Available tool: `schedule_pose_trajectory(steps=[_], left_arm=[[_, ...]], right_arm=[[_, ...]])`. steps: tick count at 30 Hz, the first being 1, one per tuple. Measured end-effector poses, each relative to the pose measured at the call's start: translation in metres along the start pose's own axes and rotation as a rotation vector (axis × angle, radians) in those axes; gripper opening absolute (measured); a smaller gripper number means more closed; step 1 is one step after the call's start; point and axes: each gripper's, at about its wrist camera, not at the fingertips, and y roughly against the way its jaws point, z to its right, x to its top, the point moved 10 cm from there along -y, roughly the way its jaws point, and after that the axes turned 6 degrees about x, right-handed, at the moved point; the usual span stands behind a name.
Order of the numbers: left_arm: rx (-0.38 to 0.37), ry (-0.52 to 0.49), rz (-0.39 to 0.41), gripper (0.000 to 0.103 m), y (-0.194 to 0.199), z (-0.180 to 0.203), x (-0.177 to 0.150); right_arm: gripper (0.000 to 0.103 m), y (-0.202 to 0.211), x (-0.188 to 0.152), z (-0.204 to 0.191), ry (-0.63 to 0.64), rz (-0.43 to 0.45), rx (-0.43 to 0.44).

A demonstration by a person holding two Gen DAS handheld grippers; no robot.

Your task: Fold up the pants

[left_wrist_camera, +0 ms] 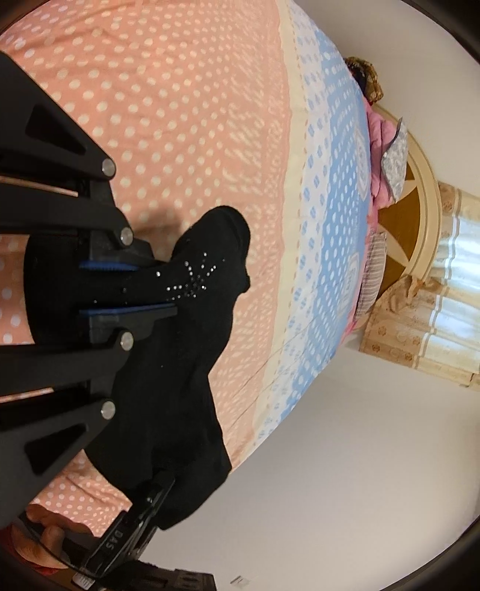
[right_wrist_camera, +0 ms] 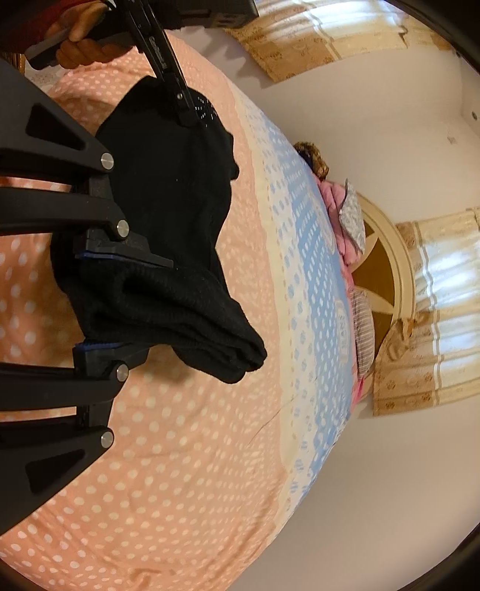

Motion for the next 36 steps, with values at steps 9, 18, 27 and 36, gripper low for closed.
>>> schedule_pose_trajectory(steps=[9,18,27,36], left_arm=[[0.088,0.025,0.034,0.015,0.004,-0.043,0.017],[0.184,0.048,0.071,0.015,0.009,-0.096,0.036],[0.312,0.062,0.129,0.015,0.012,-0.169,0.076],[0.442,0.088,0.143,0.015,-0.003,-0.243,0.104]], right_arm=[[0.031,-0.021,0.028,-0.045,0.079,0.017,0.064],[0.031,-0.057,0.053,-0.098,0.140,0.023,0.135],[0.031,-0.105,0.083,-0.171,0.194,0.035,0.223],[0.031,-0.178,0.115,-0.234,0.164,0.034,0.296]])
